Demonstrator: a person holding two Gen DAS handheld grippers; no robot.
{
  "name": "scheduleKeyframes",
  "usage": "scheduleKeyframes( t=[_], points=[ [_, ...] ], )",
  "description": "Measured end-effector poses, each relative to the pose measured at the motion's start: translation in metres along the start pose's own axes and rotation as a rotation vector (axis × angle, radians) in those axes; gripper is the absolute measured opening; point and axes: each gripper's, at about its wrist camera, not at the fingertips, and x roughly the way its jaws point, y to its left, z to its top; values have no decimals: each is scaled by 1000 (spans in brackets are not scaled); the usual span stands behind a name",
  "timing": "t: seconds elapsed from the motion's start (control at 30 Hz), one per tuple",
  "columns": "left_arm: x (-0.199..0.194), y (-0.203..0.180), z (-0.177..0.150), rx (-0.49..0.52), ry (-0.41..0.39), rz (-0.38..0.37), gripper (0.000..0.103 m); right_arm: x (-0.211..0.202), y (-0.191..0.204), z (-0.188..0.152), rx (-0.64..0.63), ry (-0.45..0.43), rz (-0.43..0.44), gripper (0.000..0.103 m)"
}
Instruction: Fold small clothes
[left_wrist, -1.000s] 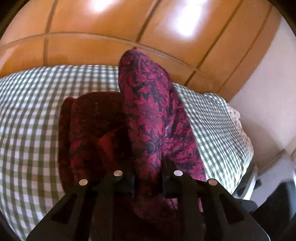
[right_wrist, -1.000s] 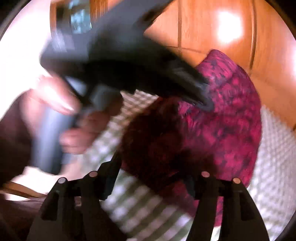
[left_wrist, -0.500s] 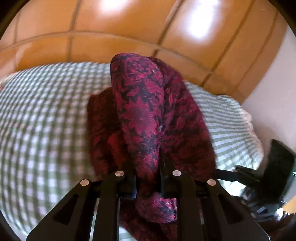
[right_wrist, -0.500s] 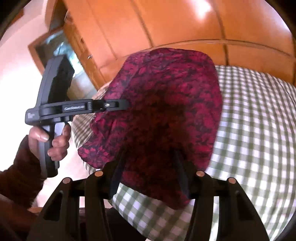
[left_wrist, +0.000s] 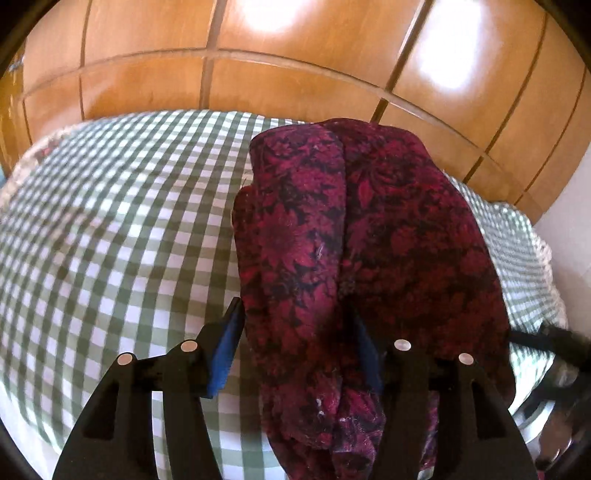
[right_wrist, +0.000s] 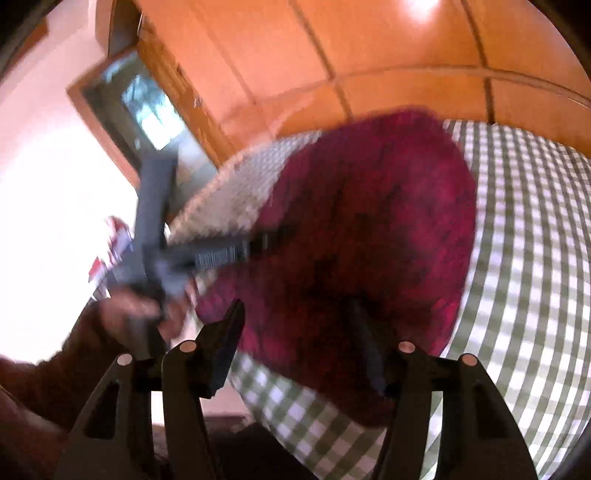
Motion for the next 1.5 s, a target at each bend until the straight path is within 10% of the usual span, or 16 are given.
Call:
scheduleKeyframes(
  t=[0.2,0.43,0.6,0.8,1.1,1.5],
  points=[
    [-4,4,-9,-13,-4,-27,56,25,-15,59,20,-62,-119,66],
    [6,12,-17,-39,7,-45,56,93,-50,67,74,76,-190,68],
    [3,20,-24,-70,8,-89,56,50,-51,47,116,-42,-120,101],
    [3,31,-27,-103,9,-140,61,40,-79,7,217,-1,-89,101],
    [16,50,-30,-167,31,-267,69,76,-125,-20,434,7,251,101],
    [19,-1,-26,-159,49,-572,68,5,-118,-5,359,-120,298,86]
  ],
)
